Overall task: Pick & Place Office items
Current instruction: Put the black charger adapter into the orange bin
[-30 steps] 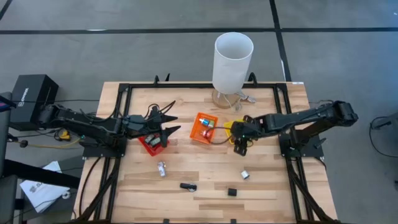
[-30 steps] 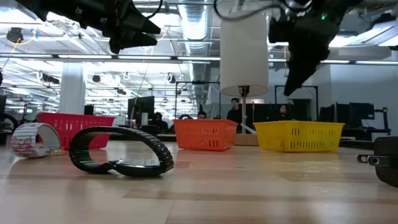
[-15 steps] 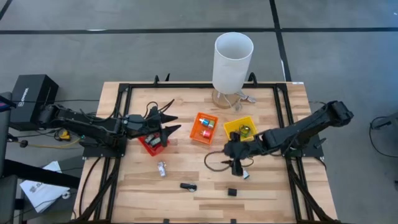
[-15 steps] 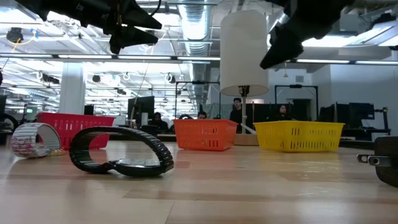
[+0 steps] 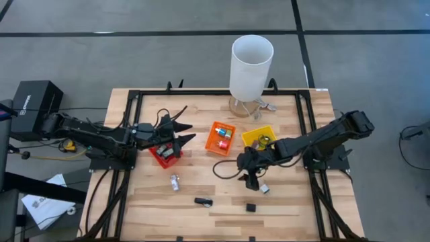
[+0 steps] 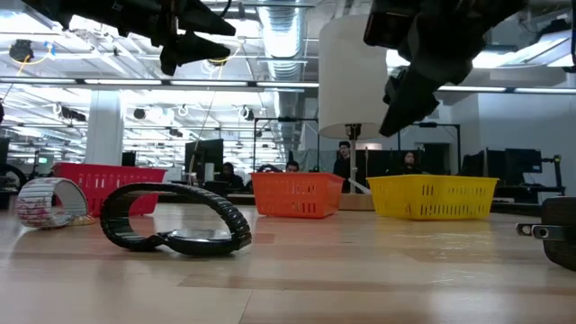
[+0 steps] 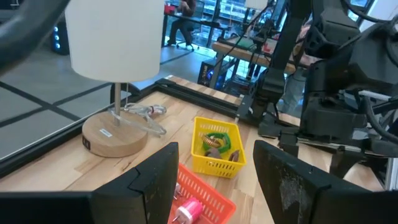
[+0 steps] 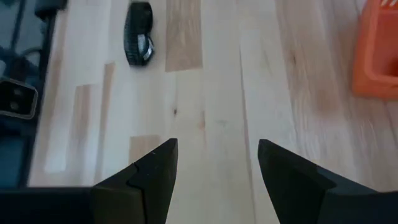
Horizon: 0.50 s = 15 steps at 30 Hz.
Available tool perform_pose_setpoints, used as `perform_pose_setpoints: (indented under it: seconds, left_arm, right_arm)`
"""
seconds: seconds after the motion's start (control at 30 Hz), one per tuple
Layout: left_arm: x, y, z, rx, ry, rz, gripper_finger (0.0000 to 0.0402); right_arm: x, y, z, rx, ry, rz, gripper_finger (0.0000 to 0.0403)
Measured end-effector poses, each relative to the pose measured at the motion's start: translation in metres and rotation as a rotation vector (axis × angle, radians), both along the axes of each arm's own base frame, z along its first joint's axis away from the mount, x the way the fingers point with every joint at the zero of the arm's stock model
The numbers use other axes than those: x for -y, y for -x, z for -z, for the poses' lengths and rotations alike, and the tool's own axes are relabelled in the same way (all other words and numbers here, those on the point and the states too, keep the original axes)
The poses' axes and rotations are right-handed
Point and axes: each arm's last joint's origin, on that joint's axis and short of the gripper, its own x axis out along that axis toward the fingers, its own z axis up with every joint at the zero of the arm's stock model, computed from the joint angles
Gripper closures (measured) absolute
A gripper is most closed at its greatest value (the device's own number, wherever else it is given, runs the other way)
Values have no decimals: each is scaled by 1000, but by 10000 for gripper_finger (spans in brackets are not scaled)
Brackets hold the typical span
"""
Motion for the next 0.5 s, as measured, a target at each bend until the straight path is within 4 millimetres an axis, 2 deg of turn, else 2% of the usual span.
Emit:
perform_pose_setpoints:
  seconds: [0.13, 0.37, 0.5]
  left_arm:
    - [0, 0, 0, 0, 0, 0, 198]
    - [0, 0, 0, -1, 0, 0, 198]
    - [0, 0, 0, 0, 0, 0, 198]
  right_arm:
    - [-7, 3, 0, -25, -62, 57, 188]
    - [-32, 13, 0, -85, -177, 132, 188]
    - [-49, 20, -1, -113, -143, 89, 188]
